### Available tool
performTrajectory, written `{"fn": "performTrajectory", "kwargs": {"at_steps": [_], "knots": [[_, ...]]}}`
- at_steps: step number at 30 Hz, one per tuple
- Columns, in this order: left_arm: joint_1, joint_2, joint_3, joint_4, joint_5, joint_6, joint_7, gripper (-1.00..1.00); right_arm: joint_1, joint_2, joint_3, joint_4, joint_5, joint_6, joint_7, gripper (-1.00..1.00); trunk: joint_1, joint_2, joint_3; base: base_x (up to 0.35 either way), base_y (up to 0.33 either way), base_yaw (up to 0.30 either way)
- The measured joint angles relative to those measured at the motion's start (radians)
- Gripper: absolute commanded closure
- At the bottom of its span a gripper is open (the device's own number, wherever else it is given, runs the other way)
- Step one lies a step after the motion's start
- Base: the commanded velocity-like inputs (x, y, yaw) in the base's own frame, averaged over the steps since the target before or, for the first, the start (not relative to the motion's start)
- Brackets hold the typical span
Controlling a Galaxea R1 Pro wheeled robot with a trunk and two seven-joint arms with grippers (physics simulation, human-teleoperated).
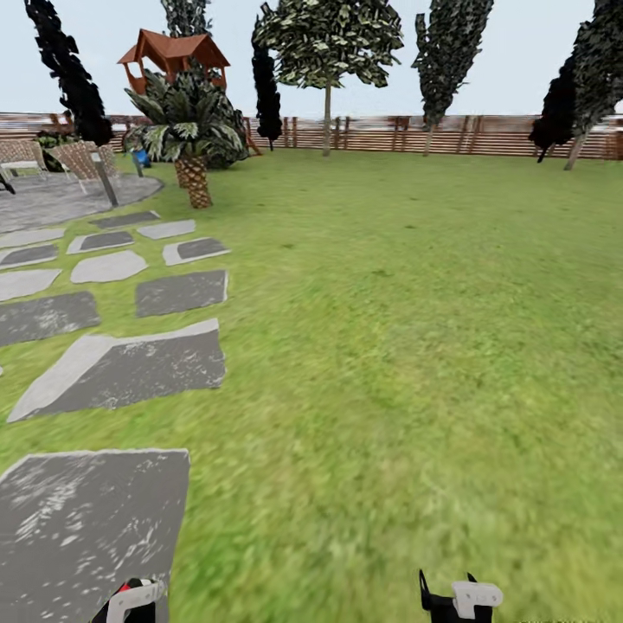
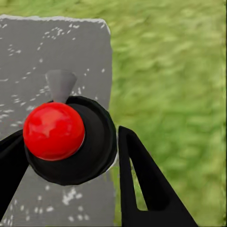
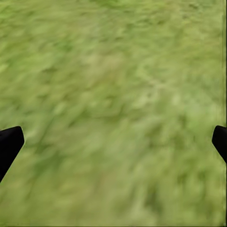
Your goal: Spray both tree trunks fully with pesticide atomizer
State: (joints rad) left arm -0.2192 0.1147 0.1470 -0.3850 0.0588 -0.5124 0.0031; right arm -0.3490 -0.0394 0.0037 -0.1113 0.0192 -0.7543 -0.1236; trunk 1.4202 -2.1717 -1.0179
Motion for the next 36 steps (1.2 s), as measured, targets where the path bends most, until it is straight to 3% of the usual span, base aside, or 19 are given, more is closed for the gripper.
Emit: {"fn": "performTrajectory", "kwargs": {"at_steps": [36], "knots": [[0.0, -0.001, 0.0, 0.001, 0.0, 0.0, 0.0, 1.0, 0.0, 0.0, 0.0, 0.0, 0.0, 0.0, 0.0, -1.0, 0.0, 0.0, 0.0, 0.204, -0.227, -0.3]]}}
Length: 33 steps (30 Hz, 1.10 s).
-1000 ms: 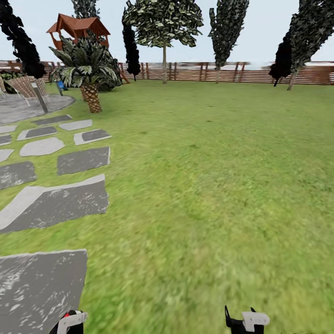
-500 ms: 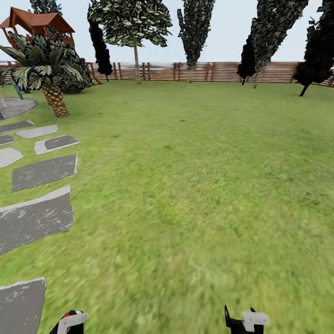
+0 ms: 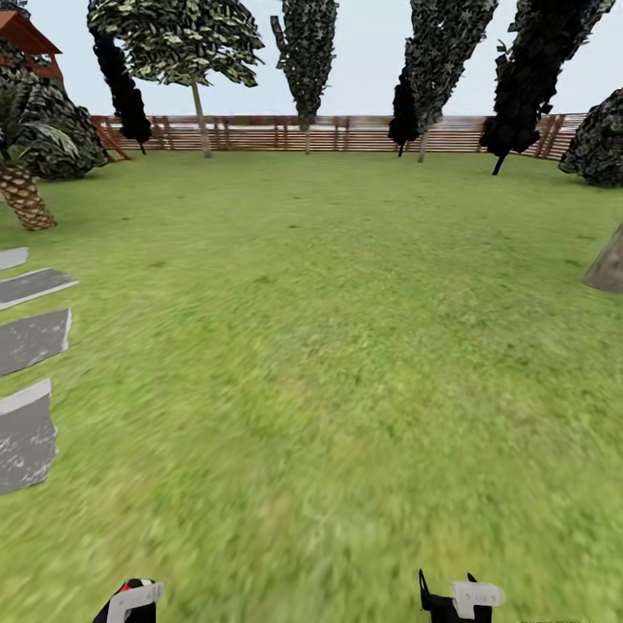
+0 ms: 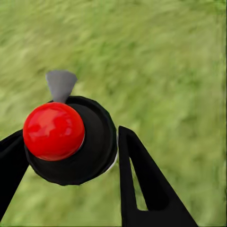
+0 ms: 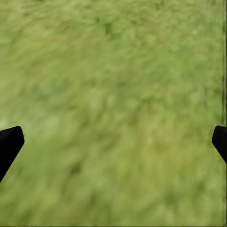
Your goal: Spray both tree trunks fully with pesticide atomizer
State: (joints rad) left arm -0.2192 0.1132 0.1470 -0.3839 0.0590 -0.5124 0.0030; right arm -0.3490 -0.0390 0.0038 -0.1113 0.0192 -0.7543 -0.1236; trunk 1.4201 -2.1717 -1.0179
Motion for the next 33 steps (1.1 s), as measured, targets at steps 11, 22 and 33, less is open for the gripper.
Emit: {"fn": "performTrajectory", "kwargs": {"at_steps": [11, 22, 33], "knots": [[0.0, -0.002, 0.0, 0.0, 0.001, 0.0, 0.0, 1.0, 0.0, 0.0, 0.0, 0.0, 0.0, 0.0, 0.0, -1.0, 0.0, 0.0, 0.0, 0.234, -0.198, -0.3], [0.0, -0.002, 0.0, 0.0, 0.001, 0.001, 0.0, 1.0, 0.0, 0.0, 0.0, 0.0, 0.0, 0.0, 0.0, -1.0, 0.0, 0.0, 0.0, 0.26, -0.174, -0.3], [0.0, -0.002, 0.001, 0.0, 0.001, 0.0, 0.0, 1.0, 0.0, 0.0, 0.0, 0.0, 0.0, 0.0, 0.0, -1.0, 0.0, 0.0, 0.0, 0.281, -0.163, -0.3]]}}
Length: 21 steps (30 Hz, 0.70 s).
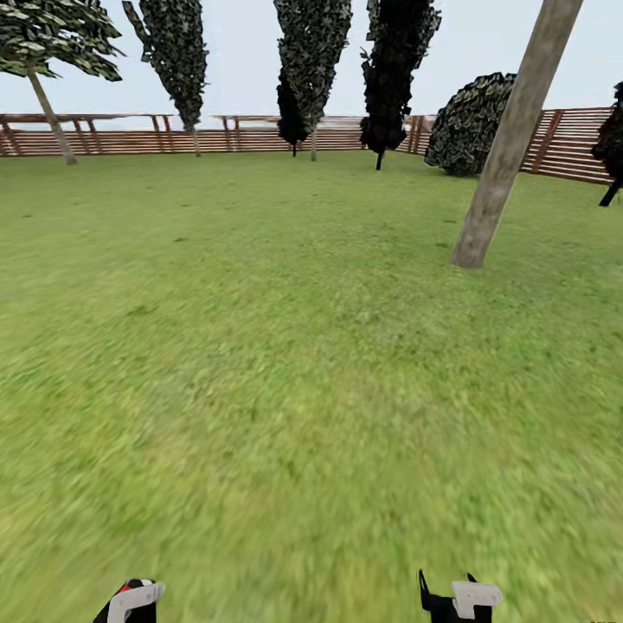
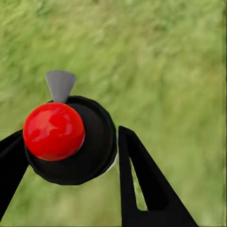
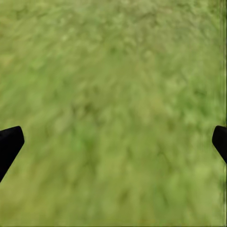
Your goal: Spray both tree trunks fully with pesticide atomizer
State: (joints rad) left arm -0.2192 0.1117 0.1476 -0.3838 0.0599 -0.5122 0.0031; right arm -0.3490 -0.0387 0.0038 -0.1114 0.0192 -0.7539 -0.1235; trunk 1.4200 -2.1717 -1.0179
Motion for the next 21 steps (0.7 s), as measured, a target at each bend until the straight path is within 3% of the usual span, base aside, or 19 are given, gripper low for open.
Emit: {"fn": "performTrajectory", "kwargs": {"at_steps": [16, 21], "knots": [[0.0, 0.002, 0.001, -0.001, 0.0, 0.001, 0.0, 1.0, 0.0, 0.0, 0.0, 0.0, 0.0, 0.0, 0.0, -1.0, 0.0, 0.0, 0.0, 0.284, -0.15, -0.3], [0.0, 0.002, 0.001, -0.001, 0.0, 0.001, 0.0, 1.0, 0.0, -0.002, 0.0, 0.0, 0.0, 0.0, 0.002, -1.0, 0.0, 0.0, 0.0, 0.303, -0.112, -0.179]]}}
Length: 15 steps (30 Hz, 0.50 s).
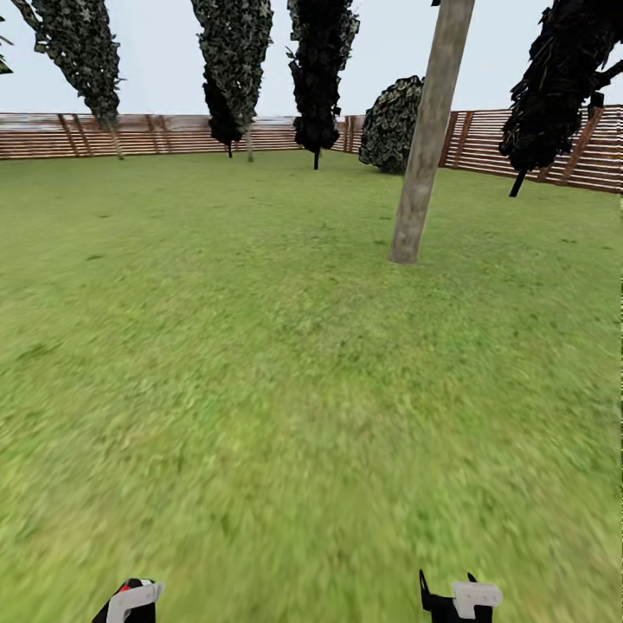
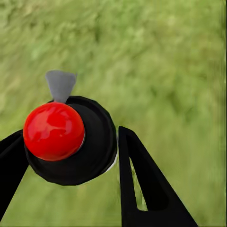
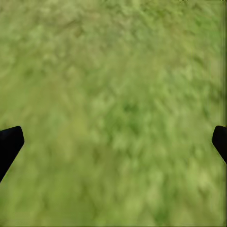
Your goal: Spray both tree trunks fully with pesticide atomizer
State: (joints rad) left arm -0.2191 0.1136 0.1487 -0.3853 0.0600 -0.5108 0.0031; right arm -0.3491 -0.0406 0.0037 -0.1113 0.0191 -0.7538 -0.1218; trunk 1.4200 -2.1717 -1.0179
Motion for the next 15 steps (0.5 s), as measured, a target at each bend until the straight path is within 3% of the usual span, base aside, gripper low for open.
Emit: {"fn": "performTrajectory", "kwargs": {"at_steps": [15], "knots": [[0.0, 0.002, 0.0, -0.001, 0.0, 0.0, 0.0, 1.0, 0.0, -0.004, 0.0, 0.0, 0.0, 0.001, 0.002, -1.0, 0.0, 0.0, 0.0, 0.31, -0.097, -0.009]]}}
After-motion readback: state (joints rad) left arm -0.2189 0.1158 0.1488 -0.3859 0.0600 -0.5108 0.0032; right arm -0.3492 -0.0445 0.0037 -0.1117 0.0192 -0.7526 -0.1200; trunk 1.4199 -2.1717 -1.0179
